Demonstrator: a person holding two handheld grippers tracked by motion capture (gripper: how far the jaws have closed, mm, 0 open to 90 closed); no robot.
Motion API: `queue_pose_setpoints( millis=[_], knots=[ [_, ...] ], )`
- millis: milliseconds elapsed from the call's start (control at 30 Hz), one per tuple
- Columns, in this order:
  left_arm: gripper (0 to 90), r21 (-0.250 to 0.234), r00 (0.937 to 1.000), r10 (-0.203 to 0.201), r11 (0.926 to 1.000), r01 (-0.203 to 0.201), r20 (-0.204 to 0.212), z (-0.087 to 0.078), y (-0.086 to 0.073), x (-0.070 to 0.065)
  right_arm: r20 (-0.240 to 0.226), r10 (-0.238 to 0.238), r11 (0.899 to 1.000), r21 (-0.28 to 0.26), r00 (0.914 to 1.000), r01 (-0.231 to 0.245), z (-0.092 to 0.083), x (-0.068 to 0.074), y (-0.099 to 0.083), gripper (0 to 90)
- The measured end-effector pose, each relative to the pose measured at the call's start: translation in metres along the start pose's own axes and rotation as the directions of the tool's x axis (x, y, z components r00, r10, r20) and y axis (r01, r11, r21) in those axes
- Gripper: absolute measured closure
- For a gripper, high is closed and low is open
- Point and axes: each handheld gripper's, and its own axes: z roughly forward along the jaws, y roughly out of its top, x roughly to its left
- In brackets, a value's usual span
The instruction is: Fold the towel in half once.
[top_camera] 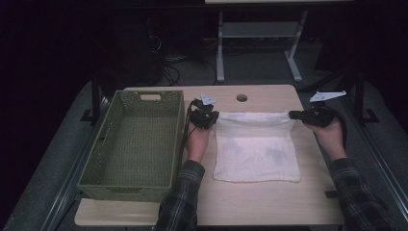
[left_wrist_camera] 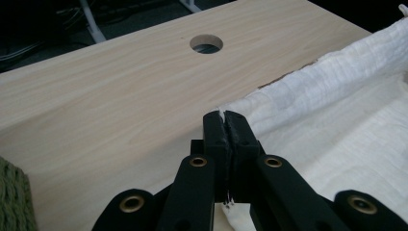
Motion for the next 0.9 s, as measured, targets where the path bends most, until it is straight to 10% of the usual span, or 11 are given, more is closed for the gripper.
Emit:
queue_pose_setpoints(
  millis=[900],
  knots=[
    [88.2, -0.015, 0.9989, 0.041, 0.9991, -0.040, 0.023, -0.047, -0.050, -0.039, -0.001, -0.029, 1.000, -0.004, 0.9996, 0.029, -0.038, 0.057, -0.052, 85.3]
  ],
)
